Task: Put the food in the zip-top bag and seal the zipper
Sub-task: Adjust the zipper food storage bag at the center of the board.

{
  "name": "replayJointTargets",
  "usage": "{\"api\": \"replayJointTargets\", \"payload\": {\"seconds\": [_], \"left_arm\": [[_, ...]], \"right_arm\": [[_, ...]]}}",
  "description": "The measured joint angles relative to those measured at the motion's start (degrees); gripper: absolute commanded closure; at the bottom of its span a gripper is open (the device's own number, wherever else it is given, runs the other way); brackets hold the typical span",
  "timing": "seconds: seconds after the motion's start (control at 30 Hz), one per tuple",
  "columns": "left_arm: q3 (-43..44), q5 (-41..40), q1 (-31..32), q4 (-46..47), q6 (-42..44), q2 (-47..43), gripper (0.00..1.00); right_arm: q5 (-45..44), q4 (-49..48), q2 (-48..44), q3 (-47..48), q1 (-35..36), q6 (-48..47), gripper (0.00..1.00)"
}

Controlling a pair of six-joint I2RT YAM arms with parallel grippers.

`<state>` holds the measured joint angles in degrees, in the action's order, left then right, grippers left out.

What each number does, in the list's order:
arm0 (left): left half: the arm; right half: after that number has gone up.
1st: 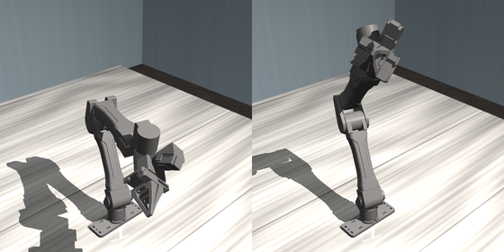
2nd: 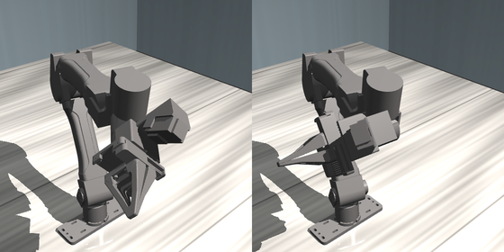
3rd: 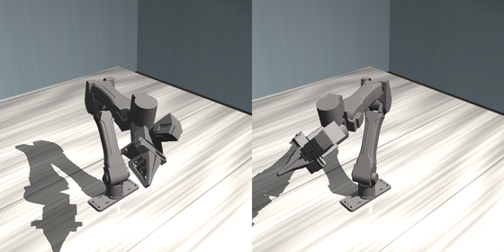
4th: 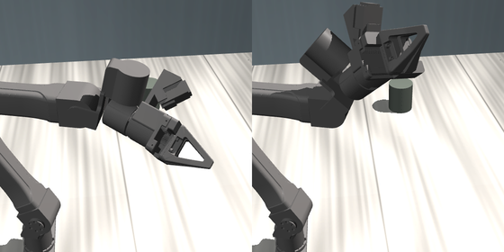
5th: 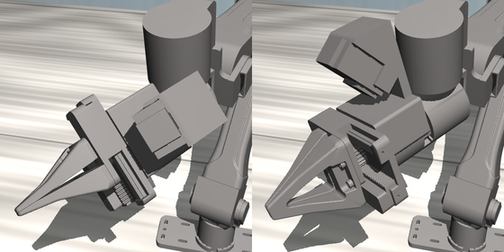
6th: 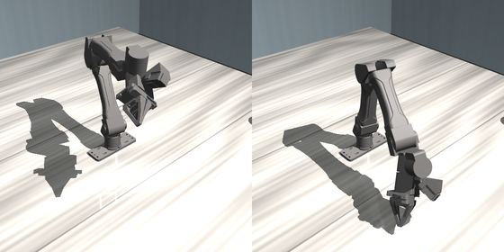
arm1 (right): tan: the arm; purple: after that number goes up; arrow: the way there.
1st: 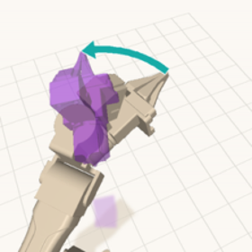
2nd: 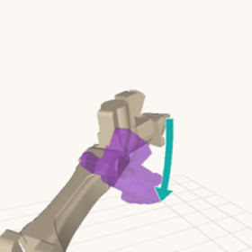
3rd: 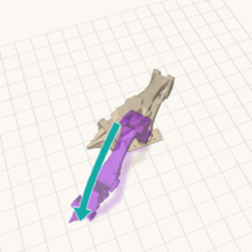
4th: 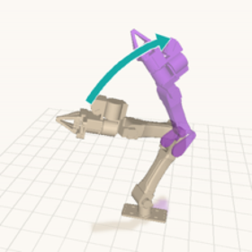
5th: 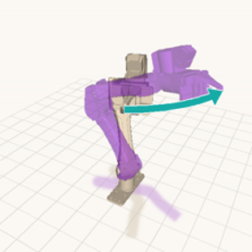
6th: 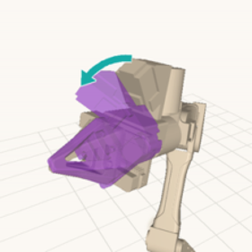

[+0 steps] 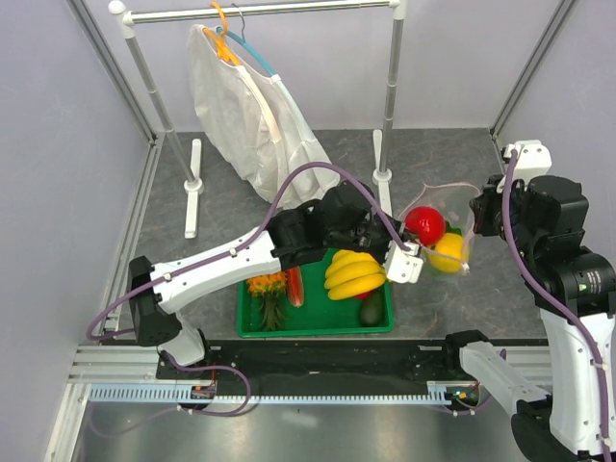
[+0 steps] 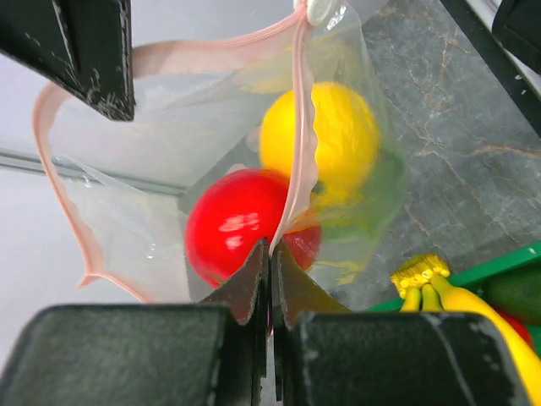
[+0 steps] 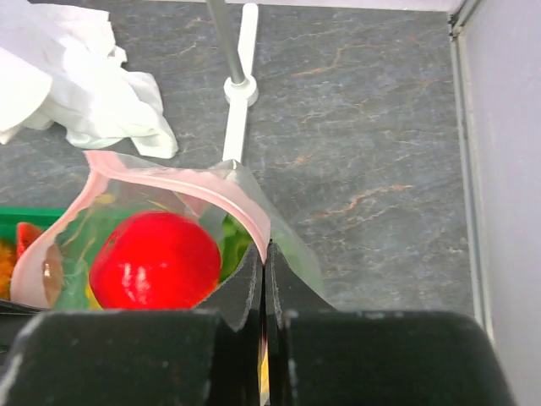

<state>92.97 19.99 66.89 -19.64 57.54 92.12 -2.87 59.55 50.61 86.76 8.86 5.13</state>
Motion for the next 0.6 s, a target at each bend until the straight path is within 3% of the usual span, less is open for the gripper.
{"api": "replayJointTargets", "payload": {"seconds": [0.17,0.33,0.6], "left_arm": [[0.0,0.13,0.2,-1.75,-2.93,0.48,0.98],[0.11,-0.04,1.09,-4.09,-6.91,3.72,0.98],[1.57,0.02,1.07,-4.13,-18.08,5.79,0.98]], "right_arm": [[0.92,-0.63,-1.57,-3.43,0.0,-2.27,1.0],[8.13,-1.03,-2.93,-13.03,0.0,-3.54,1.0],[15.52,-2.82,-2.19,-13.99,0.0,-4.0,1.0]]}}
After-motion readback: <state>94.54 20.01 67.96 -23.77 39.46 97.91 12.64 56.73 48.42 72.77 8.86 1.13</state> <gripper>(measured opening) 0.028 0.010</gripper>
